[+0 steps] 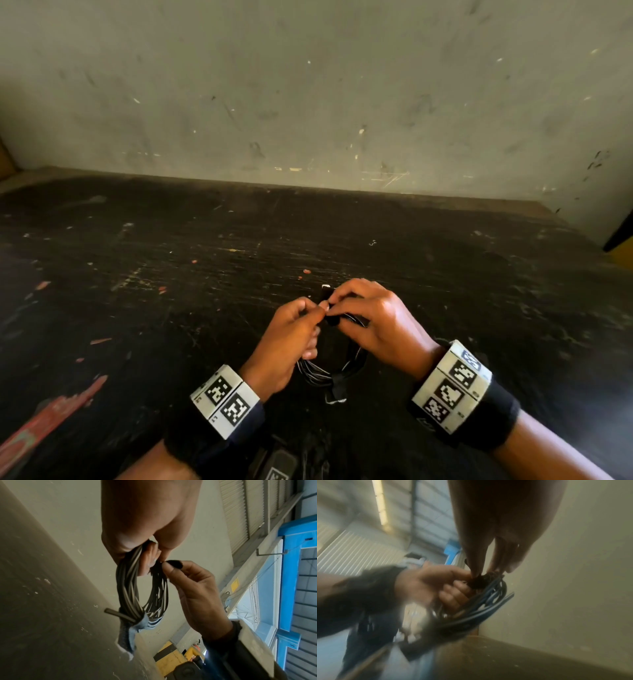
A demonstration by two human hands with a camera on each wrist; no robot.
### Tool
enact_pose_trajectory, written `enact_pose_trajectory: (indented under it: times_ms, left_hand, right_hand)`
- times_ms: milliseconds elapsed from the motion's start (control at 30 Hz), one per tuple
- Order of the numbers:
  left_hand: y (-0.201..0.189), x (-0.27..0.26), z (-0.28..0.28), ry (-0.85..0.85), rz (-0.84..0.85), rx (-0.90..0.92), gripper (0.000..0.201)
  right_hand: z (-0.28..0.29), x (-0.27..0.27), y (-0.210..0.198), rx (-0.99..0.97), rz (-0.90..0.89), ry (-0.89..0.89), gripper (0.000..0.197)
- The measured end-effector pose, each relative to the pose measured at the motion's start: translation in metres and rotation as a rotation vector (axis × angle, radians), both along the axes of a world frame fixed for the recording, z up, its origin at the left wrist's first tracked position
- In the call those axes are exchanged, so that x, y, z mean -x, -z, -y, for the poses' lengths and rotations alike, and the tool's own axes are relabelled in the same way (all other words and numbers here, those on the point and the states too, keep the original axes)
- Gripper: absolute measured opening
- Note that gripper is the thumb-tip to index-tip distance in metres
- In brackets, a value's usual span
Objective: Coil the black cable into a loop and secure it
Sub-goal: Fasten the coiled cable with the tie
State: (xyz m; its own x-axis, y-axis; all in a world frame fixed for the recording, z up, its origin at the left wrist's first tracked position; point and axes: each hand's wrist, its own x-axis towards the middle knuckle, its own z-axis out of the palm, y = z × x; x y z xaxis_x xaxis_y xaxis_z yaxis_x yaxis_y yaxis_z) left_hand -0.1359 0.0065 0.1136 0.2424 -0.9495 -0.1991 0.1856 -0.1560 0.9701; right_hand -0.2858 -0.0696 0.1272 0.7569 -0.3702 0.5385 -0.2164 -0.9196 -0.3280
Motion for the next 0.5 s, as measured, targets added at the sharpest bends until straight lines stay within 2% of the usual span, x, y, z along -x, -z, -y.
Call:
enact_pose_trajectory:
  times_ms: [100, 267, 400, 500]
  left_hand:
    - [-0.0024, -0.0014, -0.0003, 0.038, 0.053, 0.043, 0.019]
    - [-0.0047, -0.0021, 0.0002, 0.074, 0.041, 0.06, 0.019]
    - [-0.0053, -0.0029, 0.0018, 0.109, -0.01, 0.056, 0.016]
    - [-0.0032, -0.0051, 0.0033, 0.126, -0.101, 0.066, 0.017]
  right_hand:
    - [0.0056, 0.0002, 0.0026, -0.315, 0.147, 0.028, 0.017]
    - [0.0042, -0.0037, 0.0026, -0.713, 0.221, 0.065, 0.014]
    - [0.0013, -0.0059, -0.001, -0.878, 0.338, 0.035, 0.011]
    - [0.0048, -0.0057, -0.0014, -0.953, 0.409, 0.096, 0.012]
